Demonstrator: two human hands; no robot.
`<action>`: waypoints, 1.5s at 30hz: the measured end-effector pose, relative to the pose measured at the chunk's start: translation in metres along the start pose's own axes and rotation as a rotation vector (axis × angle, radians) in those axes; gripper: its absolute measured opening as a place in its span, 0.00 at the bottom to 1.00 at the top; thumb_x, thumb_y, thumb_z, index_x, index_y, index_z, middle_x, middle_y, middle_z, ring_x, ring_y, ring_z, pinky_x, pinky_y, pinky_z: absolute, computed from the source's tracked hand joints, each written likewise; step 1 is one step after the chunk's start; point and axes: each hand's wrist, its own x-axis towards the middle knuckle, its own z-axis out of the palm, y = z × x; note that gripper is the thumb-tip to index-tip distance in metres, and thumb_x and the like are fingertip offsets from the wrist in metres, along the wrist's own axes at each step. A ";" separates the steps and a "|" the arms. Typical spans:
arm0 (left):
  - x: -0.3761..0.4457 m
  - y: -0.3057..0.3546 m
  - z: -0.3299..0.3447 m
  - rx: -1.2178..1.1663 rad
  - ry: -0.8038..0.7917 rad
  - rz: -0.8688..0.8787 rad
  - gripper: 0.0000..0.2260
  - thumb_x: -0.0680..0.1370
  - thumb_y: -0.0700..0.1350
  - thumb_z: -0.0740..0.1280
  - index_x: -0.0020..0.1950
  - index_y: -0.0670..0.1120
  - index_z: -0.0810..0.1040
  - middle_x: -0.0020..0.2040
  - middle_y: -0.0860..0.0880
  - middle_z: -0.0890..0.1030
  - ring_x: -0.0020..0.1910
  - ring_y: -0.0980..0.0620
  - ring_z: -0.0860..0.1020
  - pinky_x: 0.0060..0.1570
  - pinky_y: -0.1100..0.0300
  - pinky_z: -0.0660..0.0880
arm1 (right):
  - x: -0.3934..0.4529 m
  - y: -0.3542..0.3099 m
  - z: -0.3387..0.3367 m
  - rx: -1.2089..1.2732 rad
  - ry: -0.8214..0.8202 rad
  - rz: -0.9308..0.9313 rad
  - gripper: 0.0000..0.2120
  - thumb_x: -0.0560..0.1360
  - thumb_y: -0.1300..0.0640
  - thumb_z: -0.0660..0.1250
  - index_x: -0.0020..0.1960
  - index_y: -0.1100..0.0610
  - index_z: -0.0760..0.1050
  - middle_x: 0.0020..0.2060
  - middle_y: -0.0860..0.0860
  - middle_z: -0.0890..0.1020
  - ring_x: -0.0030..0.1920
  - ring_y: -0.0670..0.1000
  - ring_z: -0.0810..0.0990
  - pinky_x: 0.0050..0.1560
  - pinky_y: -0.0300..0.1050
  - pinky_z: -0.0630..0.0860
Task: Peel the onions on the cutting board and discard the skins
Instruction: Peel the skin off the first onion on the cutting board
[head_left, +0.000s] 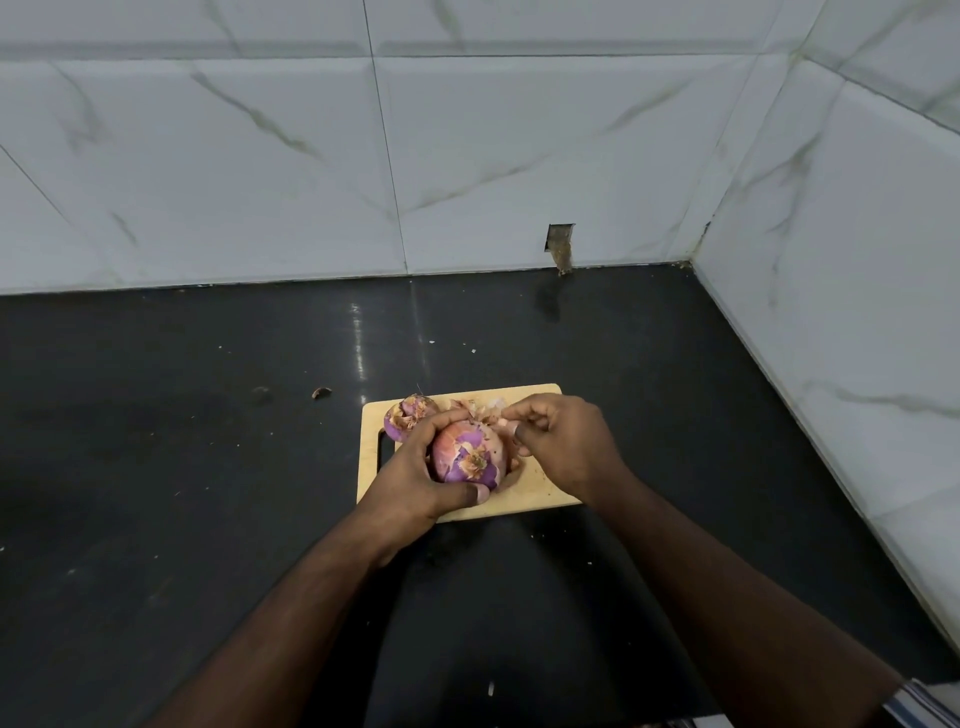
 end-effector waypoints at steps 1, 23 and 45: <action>0.000 0.000 0.000 0.002 0.002 -0.007 0.37 0.65 0.37 0.83 0.69 0.55 0.73 0.65 0.51 0.78 0.60 0.53 0.82 0.56 0.61 0.80 | -0.001 0.001 0.000 -0.033 -0.045 -0.002 0.09 0.77 0.60 0.69 0.54 0.52 0.84 0.45 0.42 0.85 0.43 0.39 0.83 0.50 0.37 0.80; -0.004 -0.022 -0.013 -0.130 0.101 0.034 0.39 0.60 0.45 0.83 0.69 0.58 0.75 0.67 0.50 0.78 0.64 0.50 0.80 0.63 0.52 0.78 | 0.040 0.029 0.042 -0.695 -0.311 -0.480 0.42 0.70 0.34 0.67 0.78 0.47 0.56 0.79 0.46 0.58 0.79 0.52 0.51 0.78 0.61 0.46; -0.003 -0.023 -0.012 -0.212 0.085 0.008 0.40 0.60 0.45 0.83 0.69 0.59 0.75 0.68 0.51 0.77 0.64 0.49 0.80 0.65 0.50 0.77 | 0.015 0.037 0.036 -0.540 -0.207 -0.512 0.26 0.77 0.47 0.67 0.71 0.57 0.72 0.69 0.53 0.75 0.72 0.52 0.69 0.75 0.46 0.62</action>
